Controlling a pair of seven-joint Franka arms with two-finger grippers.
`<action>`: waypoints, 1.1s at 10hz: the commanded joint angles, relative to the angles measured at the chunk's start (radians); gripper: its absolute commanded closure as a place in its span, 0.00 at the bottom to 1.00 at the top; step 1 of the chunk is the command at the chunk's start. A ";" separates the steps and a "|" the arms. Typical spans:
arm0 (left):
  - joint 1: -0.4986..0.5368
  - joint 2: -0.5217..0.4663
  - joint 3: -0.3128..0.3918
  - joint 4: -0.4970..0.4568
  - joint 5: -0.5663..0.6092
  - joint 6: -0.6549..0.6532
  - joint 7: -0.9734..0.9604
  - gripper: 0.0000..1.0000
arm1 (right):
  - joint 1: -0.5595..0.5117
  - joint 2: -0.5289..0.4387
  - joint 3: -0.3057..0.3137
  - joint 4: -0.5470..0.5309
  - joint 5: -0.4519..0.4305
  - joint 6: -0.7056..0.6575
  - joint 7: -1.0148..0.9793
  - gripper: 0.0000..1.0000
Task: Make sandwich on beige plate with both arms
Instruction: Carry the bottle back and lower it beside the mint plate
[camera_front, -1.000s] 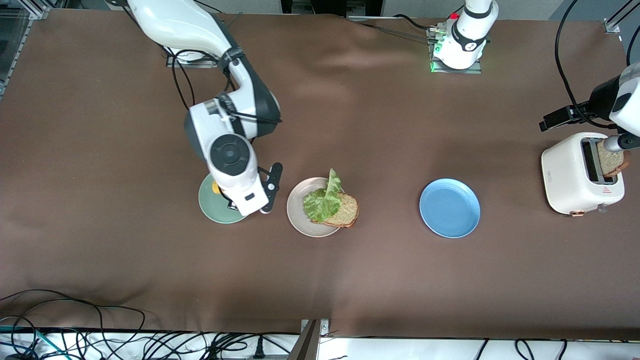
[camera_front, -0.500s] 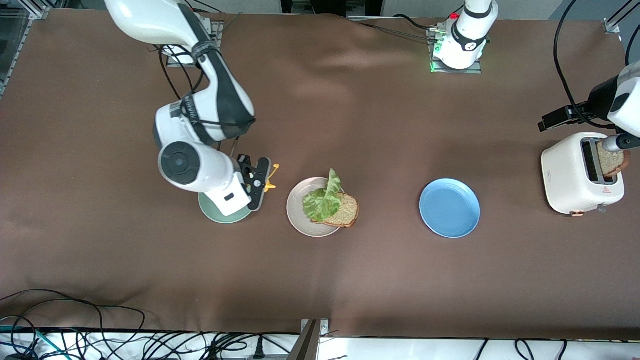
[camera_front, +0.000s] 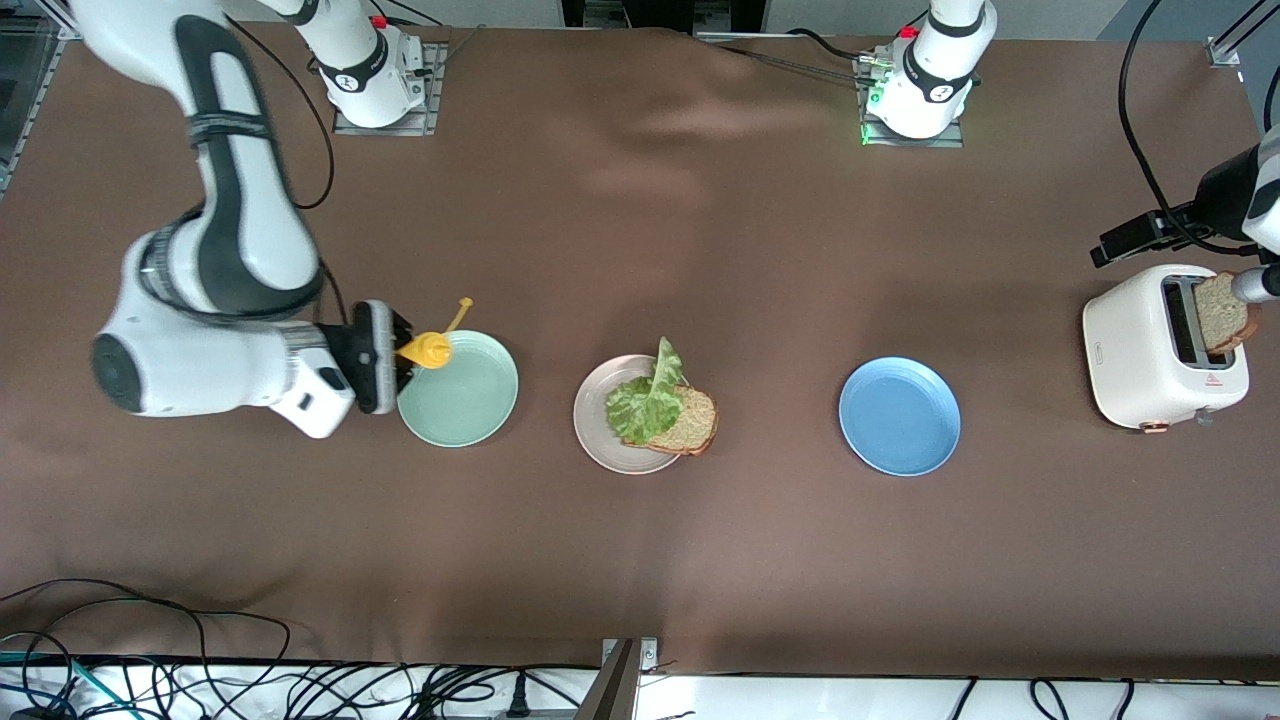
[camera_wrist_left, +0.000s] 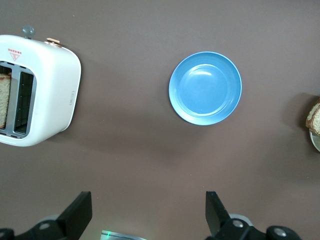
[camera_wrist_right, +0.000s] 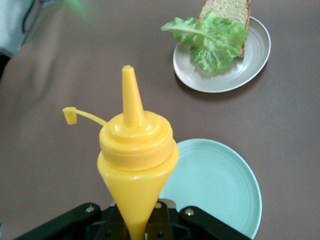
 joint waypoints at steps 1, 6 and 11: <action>-0.008 0.009 -0.018 0.036 0.022 -0.008 0.002 0.00 | -0.143 0.003 0.023 -0.074 0.112 -0.076 -0.258 1.00; 0.002 0.012 -0.096 0.055 0.093 -0.013 0.000 0.00 | -0.341 0.207 0.026 -0.069 0.253 -0.219 -0.703 1.00; 0.030 0.013 -0.087 0.050 0.086 -0.014 0.000 0.00 | -0.391 0.301 0.023 -0.063 0.300 -0.188 -0.934 1.00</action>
